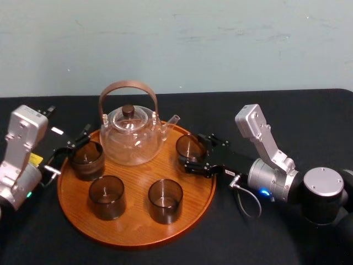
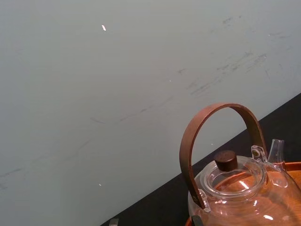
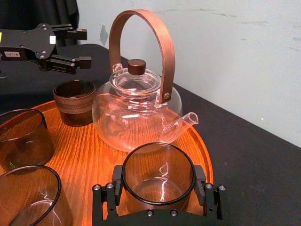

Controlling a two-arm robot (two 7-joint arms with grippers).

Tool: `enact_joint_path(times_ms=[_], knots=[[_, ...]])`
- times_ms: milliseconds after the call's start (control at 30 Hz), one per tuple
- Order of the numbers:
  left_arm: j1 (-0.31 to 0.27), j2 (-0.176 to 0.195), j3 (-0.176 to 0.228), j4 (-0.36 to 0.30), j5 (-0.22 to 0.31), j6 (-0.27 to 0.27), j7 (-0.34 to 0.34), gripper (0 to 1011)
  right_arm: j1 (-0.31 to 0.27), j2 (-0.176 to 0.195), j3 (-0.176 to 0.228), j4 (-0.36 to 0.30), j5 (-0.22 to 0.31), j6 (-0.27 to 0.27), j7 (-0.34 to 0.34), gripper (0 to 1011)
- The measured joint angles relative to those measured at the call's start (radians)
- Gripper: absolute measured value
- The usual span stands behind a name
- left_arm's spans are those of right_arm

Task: Pick up the glass from the table and place it on the tray.

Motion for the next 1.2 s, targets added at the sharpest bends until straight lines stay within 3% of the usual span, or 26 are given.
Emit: enact_joint_path(times_ms=[633, 800, 1200], knots=[[0.000, 0.000, 0.000, 0.000, 0.000, 0.000, 0.000, 1001, -0.001, 0.002, 0.002, -0.003, 0.005, 0.002, 0.002, 902], [0.000, 0.000, 0.000, 0.000, 0.000, 0.000, 0.000, 1001, -0.001, 0.002, 0.002, -0.004, 0.006, 0.003, 0.003, 997], [0.000, 0.000, 0.000, 0.000, 0.000, 0.000, 0.000, 1001, -0.001, 0.002, 0.002, -0.004, 0.007, 0.003, 0.003, 1002]])
